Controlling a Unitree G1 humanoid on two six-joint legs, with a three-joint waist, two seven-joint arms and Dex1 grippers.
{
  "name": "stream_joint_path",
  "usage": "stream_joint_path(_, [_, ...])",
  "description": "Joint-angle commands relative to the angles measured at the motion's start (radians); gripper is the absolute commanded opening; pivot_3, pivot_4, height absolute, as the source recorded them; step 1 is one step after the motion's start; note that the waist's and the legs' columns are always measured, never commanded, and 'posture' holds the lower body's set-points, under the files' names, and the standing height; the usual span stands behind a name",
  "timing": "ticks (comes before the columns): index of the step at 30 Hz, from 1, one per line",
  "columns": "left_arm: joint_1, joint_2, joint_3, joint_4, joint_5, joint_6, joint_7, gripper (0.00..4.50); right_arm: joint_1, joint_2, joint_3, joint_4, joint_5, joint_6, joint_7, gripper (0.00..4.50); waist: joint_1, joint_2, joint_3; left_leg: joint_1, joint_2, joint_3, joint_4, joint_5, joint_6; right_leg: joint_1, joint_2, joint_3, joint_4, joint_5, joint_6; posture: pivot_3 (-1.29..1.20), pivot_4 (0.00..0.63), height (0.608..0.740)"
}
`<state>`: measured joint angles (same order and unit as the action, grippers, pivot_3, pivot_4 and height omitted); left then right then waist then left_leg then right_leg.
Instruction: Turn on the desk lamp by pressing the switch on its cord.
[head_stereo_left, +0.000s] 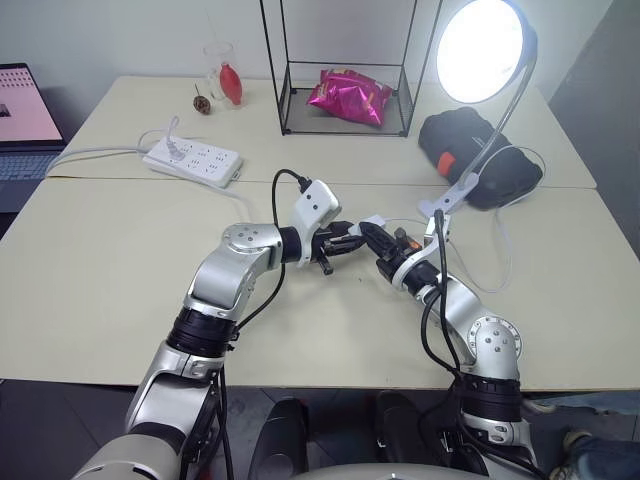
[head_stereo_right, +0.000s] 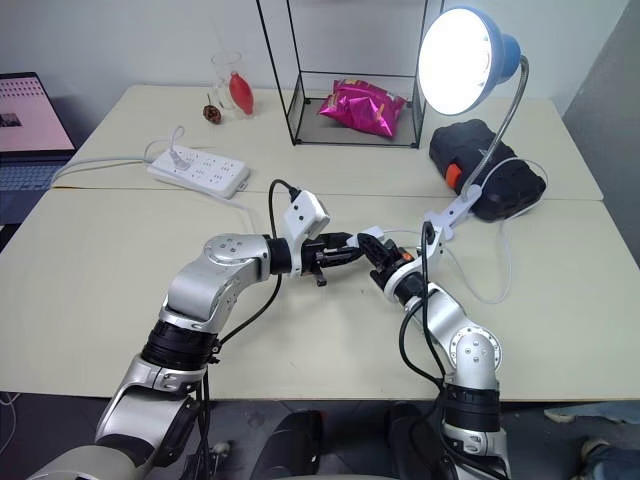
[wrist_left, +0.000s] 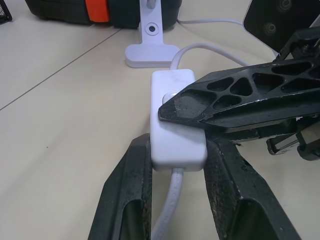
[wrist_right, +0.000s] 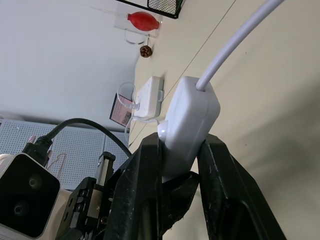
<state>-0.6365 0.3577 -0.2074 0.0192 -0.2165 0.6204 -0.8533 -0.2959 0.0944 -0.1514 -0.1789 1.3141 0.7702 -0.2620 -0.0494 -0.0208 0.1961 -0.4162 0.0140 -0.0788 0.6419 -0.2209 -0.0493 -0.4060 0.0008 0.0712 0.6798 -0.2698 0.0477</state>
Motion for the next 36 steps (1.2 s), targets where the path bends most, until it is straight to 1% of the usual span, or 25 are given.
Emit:
stream_joint_path(1, [-0.012,0.007,0.001,-0.044,0.000,-0.024,0.005,1.08,0.000,0.003,0.004,-0.012,-0.016,-0.008,0.005,1.32,0.000,0.000,0.000,0.000,0.000,0.000,0.000,0.000,0.000,0.000,0.000,0.000,0.000,0.000,0.000,0.00,0.150,0.740])
stream_joint_path(2, [-0.014,0.007,0.001,-0.041,0.000,-0.026,0.005,1.08,0.003,-0.002,0.005,-0.015,-0.016,-0.005,0.010,1.43,0.000,0.000,0.000,0.000,0.000,0.000,0.000,0.000,0.000,0.000,0.000,0.000,0.000,0.000,0.000,0.00,0.150,0.740])
stream_joint_path(3, [-0.014,0.007,0.001,-0.040,0.000,-0.027,0.006,1.08,0.005,-0.004,0.006,-0.018,-0.017,-0.003,0.013,1.80,0.000,0.000,0.000,0.000,0.000,0.000,0.000,0.000,0.000,0.000,0.000,0.000,0.000,0.000,0.000,0.00,0.150,0.740])
stream_joint_path(7, [-0.020,0.004,-0.002,-0.025,0.004,-0.042,0.009,1.08,0.024,-0.054,0.009,-0.051,-0.018,0.034,0.037,2.72,0.000,0.000,0.000,0.000,0.000,0.000,0.000,0.000,0.000,0.000,0.000,0.000,0.000,0.000,0.000,0.00,0.150,0.740])
stream_joint_path(8, [-0.021,0.004,-0.002,-0.020,0.005,-0.046,0.009,1.08,0.033,-0.079,0.008,-0.065,-0.022,0.045,0.042,2.91,0.000,0.000,0.000,0.000,0.000,0.000,0.000,0.000,0.000,0.000,0.000,0.000,0.000,0.000,0.000,0.00,0.150,0.740])
stream_joint_path(10, [-0.023,0.005,-0.002,-0.012,0.007,-0.055,0.008,1.08,0.053,-0.120,-0.002,-0.091,-0.010,0.064,0.044,3.42,0.000,0.000,0.000,0.000,0.000,0.000,0.000,0.000,0.000,0.000,0.000,0.000,0.000,0.000,0.000,0.00,0.150,0.740])
stream_joint_path(13, [-0.025,0.008,-0.006,0.005,0.016,-0.074,0.006,1.08,0.083,-0.232,0.014,-0.159,-0.018,0.124,0.100,4.07,0.000,0.000,0.000,0.000,0.000,0.000,0.000,0.000,0.000,0.000,0.000,0.000,0.000,0.000,0.000,0.00,0.150,0.740])
stream_joint_path(15, [-0.023,0.014,-0.013,0.021,0.027,-0.095,-0.001,1.08,0.100,-0.335,0.035,-0.235,-0.008,0.179,0.170,4.47,0.001,0.000,0.000,-0.001,-0.001,0.000,0.000,0.000,0.000,0.000,-0.001,0.000,0.000,0.000,0.000,0.00,0.150,0.740])
stream_joint_path(16, [-0.019,0.020,-0.022,0.040,0.041,-0.124,-0.008,1.08,0.101,-0.417,0.054,-0.293,-0.031,0.201,0.235,4.50,0.001,0.000,0.000,-0.001,-0.001,0.001,0.000,0.000,0.000,0.000,-0.001,0.000,-0.001,0.000,0.000,0.00,0.150,0.740])
stream_joint_path(17, [-0.017,0.025,-0.028,0.054,0.051,-0.145,-0.012,1.08,0.101,-0.474,0.068,-0.331,-0.050,0.213,0.282,4.50,0.001,0.001,0.001,-0.001,-0.001,0.001,0.000,0.000,0.000,0.000,-0.001,0.000,-0.001,0.000,0.000,0.00,0.150,0.740])
stream_joint_path(21, [0.015,0.058,-0.063,0.148,0.094,-0.291,-0.076,1.08,0.047,-0.771,0.145,-0.444,-0.285,0.146,0.546,4.50,-0.003,0.001,0.001,0.000,-0.001,0.001,0.000,0.000,0.000,0.000,0.000,0.001,-0.001,0.000,0.001,0.00,0.150,0.740])
stream_joint_path(23, [0.020,0.066,-0.073,0.191,0.115,-0.345,-0.086,1.08,0.029,-0.859,0.166,-0.447,-0.372,0.099,0.638,4.50,-0.003,0.001,0.001,0.000,-0.001,0.001,-0.001,0.000,0.000,0.000,0.000,0.000,-0.001,0.000,0.000,0.00,0.150,0.740])
stream_joint_path(25, [0.024,0.066,-0.079,0.240,0.131,-0.396,-0.095,1.08,0.009,-0.976,0.191,-0.423,-0.503,0.018,0.753,4.50,-0.003,0.000,0.001,0.000,0.000,0.001,-0.001,0.000,0.000,0.000,0.000,0.000,-0.001,-0.001,0.000,0.00,0.150,0.740])
stream_joint_path(26, [0.026,0.066,-0.081,0.260,0.138,-0.416,-0.098,1.08,0.003,-1.014,0.199,-0.410,-0.559,-0.019,0.796,4.50,-0.001,0.002,0.002,0.000,0.000,0.000,0.000,0.000,0.000,0.000,0.001,0.000,-0.001,-0.001,0.000,0.00,0.150,0.740])
stream_joint_path(29, [0.031,0.061,-0.084,0.310,0.145,-0.469,-0.124,1.08,-0.013,-1.054,0.197,-0.370,-0.630,-0.088,0.879,4.50,0.002,0.001,0.002,-0.001,-0.001,0.001,0.000,0.000,0.000,0.000,-0.001,0.000,-0.002,-0.001,0.001,0.00,0.150,0.740])
stream_joint_path(36, [0.022,0.055,-0.086,0.408,0.167,-0.588,-0.160,1.08,-0.017,-1.061,0.189,-0.321,-0.720,-0.145,0.987,4.50,0.008,0.001,0.002,-0.001,-0.001,0.001,0.000,0.000,0.000,0.000,-0.002,0.000,-0.003,-0.001,0.001,0.00,0.150,0.740])
